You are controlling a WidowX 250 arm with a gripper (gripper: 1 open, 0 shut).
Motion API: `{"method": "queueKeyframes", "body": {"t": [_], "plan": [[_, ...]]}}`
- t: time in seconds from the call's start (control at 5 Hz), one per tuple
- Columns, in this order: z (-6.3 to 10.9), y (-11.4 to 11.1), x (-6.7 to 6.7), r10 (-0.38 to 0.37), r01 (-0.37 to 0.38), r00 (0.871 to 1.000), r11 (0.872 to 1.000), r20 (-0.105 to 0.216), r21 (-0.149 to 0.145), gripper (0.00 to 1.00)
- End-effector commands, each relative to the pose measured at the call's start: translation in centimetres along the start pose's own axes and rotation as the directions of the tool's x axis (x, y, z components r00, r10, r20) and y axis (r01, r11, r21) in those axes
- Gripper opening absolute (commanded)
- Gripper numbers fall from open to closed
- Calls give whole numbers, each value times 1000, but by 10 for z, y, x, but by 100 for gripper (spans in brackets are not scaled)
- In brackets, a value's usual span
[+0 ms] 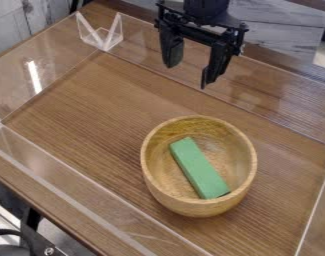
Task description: Remove the green block from inside the brown bowl and put it on the table
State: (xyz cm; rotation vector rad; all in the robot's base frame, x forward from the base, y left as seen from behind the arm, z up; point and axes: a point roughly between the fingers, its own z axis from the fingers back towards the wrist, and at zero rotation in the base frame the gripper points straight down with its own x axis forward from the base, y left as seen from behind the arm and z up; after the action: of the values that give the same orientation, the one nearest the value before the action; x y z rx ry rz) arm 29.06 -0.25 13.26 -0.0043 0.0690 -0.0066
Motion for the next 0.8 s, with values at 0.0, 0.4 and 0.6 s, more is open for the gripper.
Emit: {"method": "queueKeyframes", "body": {"t": [0.0, 0.4, 0.6], "plan": [[-12, -18, -29, 246, -246, 969, 969, -16, -29, 100], [-48, -78, -103, 620, -618, 784, 779, -20, -105, 100], [-42, -91, -106, 629, -619, 777, 770, 19, -155, 100]]}}
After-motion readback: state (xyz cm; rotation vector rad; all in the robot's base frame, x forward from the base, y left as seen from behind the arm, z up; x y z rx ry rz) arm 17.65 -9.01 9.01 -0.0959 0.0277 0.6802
